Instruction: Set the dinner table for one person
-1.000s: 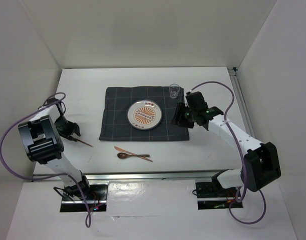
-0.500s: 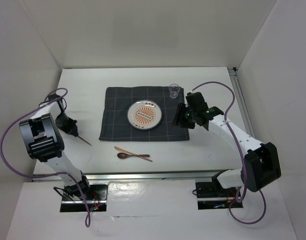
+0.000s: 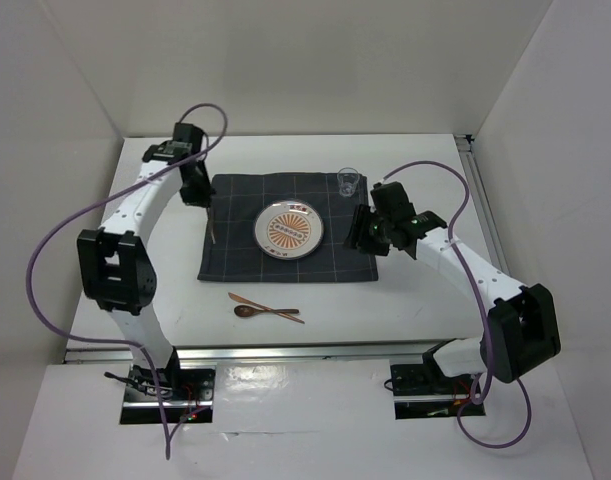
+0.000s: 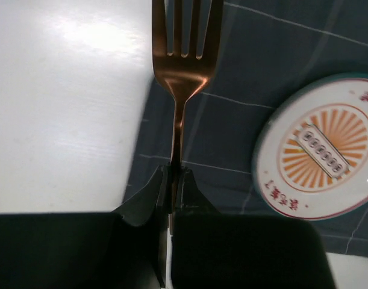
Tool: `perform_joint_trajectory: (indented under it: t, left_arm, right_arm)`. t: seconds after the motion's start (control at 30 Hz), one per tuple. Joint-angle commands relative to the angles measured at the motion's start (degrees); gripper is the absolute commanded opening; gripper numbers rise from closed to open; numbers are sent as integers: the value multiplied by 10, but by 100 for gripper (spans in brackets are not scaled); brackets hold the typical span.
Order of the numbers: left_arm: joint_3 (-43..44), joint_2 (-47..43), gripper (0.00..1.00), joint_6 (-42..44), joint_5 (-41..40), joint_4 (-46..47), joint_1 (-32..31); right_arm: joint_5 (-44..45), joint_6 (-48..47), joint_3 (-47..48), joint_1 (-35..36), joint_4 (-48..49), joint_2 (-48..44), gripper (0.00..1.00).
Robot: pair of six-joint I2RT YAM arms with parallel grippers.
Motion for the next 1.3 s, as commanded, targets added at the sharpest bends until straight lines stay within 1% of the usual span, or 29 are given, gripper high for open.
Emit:
perform_joint_trajectory:
  t: [0.0, 0.07, 0.1, 0.2, 0.27, 0.33, 0.4, 0.43, 0.57, 0.63, 0.67, 0.7, 0.77, 0.8, 0.83, 0.87, 0.9, 0.97, 1.0, 1.07, 1.1, 1.17, 1.27]
  left_arm:
    - [61, 60, 0, 43, 5, -37, -53]
    - [108, 95, 0, 48, -1, -52, -69]
    - [124, 133, 0, 48, -6, -79, -76]
    - [163, 189, 0, 43, -40, -98, -104]
    - [170, 206, 0, 43, -45, -106, -115]
    - [176, 220, 0, 43, -45, -106, -115]
    - [176, 228, 0, 48, -37, -100, -115]
    - [176, 234, 0, 48, -32, -95, -115]
    - [181, 273, 0, 66, -24, -95, -115]
    - [188, 279, 2, 66, -24, -114, -115]
    - [188, 285, 7, 59, -24, -114, -115]
    - [179, 278, 16, 59, -24, -114, -115]
    - [166, 259, 25, 59, -14, -108, -115]
    - [159, 250, 43, 65, -14, -101, -115]
    - [159, 242, 49, 65, -14, -101, -115]
    - [159, 228, 49, 65, -14, -106, -115]
    - [166, 221, 52, 65, -24, -113, -115]
    - [166, 189, 54, 65, -29, -120, -115]
    - [160, 177, 62, 65, -29, -126, -115]
    - [152, 149, 74, 59, -29, -131, -115]
    - [152, 123, 74, 52, -23, -144, -115]
    - [152, 100, 74, 26, -23, -156, -115]
    - [138, 50, 73, -6, -23, -167, -108]
  right_arm:
    - [13, -9, 24, 0, -13, 1, 58]
    - [13, -9, 24, 0, -18, 1, 61]
    - [5, -9, 24, 0, -24, 1, 61]
    - [0, -14, 11, 0, -31, -12, 62]
    - [-15, -32, 4, 0, -31, -18, 62]
    - [-33, -54, -4, 13, -25, -23, 62]
    - [-34, -75, -10, 31, -25, -23, 64]
    - [-34, -81, -10, 36, -25, -23, 67]
    - [-27, -108, -2, 66, -25, -3, 71]
    - [-27, -122, 17, 92, -25, 2, 74]
    - [-19, -134, 17, 103, -25, 16, 75]
    - [-13, -142, 25, 129, -20, 16, 75]
    - [8, -163, 34, 158, -14, 38, 75]
    - [14, -171, 48, 187, -14, 44, 72]
    - [19, -180, 54, 203, -6, 51, 72]
    - [35, -189, 59, 220, -1, 58, 71]
    - [42, -208, 69, 255, 12, 72, 71]
    - [60, -237, 82, 288, 17, 91, 69]
    - [87, -262, 88, 301, 25, 113, 67]
    - [100, -287, 99, 332, 42, 132, 62]
    - [106, -305, 107, 341, 60, 150, 62]
    - [100, -336, 113, 361, 87, 172, 62]
    - [93, -360, 124, 379, 105, 194, 62]
